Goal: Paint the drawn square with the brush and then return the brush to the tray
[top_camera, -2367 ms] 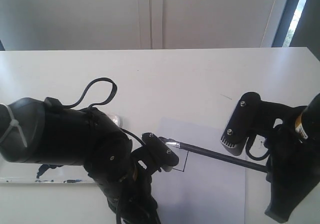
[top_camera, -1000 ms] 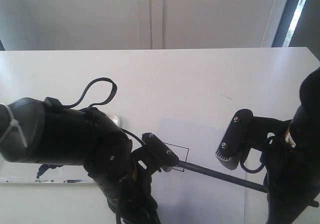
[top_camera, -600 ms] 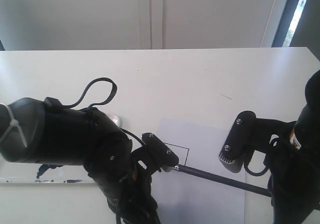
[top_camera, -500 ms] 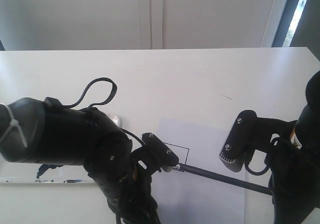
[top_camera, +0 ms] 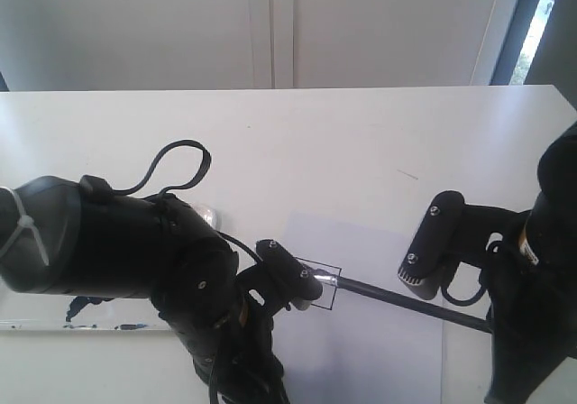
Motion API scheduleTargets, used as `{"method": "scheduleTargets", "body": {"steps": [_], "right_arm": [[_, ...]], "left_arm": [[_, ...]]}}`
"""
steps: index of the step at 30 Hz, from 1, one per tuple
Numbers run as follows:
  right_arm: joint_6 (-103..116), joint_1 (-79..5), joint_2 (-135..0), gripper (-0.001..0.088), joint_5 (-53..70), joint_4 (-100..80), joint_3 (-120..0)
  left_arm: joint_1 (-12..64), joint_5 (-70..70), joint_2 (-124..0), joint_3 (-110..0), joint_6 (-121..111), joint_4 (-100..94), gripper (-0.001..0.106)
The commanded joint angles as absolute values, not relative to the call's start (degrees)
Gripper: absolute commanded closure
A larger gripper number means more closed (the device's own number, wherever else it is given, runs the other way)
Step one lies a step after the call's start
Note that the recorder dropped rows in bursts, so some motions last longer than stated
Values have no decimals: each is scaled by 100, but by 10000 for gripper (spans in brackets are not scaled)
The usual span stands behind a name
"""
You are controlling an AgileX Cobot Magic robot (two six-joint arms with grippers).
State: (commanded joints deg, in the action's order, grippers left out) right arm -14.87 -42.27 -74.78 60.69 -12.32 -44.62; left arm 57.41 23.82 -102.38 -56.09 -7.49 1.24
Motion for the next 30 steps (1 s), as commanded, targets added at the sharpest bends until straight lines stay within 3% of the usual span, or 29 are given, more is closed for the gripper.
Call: {"method": "scheduleTargets", "body": {"steps": [13,30], "right_arm": [[-1440,-4227,-7492,868,5804,-1255,-4462],[-1416,-4227,-7218,868,6416,-1265,-4462]], "left_arm": [[5741,2363,-10238,-5609,-749,124,614],[5730,2352,-10238,-5609,-787,124,614]]}}
